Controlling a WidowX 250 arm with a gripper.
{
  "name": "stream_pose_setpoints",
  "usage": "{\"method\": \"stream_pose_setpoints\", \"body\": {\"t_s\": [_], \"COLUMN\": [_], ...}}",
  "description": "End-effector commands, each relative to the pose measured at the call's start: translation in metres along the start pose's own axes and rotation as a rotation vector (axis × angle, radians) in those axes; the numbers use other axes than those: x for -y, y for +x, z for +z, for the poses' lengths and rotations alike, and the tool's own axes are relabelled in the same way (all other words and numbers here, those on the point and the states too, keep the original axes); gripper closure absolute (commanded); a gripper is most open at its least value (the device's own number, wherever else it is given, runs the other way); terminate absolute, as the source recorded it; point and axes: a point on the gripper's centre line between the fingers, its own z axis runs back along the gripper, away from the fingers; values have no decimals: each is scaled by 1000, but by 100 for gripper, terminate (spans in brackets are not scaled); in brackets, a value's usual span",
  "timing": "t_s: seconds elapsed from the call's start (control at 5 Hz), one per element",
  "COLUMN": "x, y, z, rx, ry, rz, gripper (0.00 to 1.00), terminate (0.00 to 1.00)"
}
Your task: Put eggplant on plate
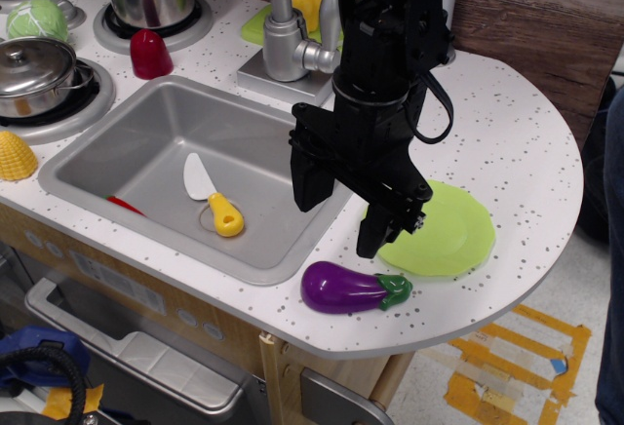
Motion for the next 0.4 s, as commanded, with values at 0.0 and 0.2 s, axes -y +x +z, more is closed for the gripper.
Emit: {"method": "stream_pose_setpoints", "body": {"t_s": [0.0, 0.2], "x": [0, -2], "y": [0, 4], "z": [0, -1], "rx": [0, 1], "ry": [0, 27], "rz": [0, -139], "gripper": [0, 0], "terminate": [0, 0]}}
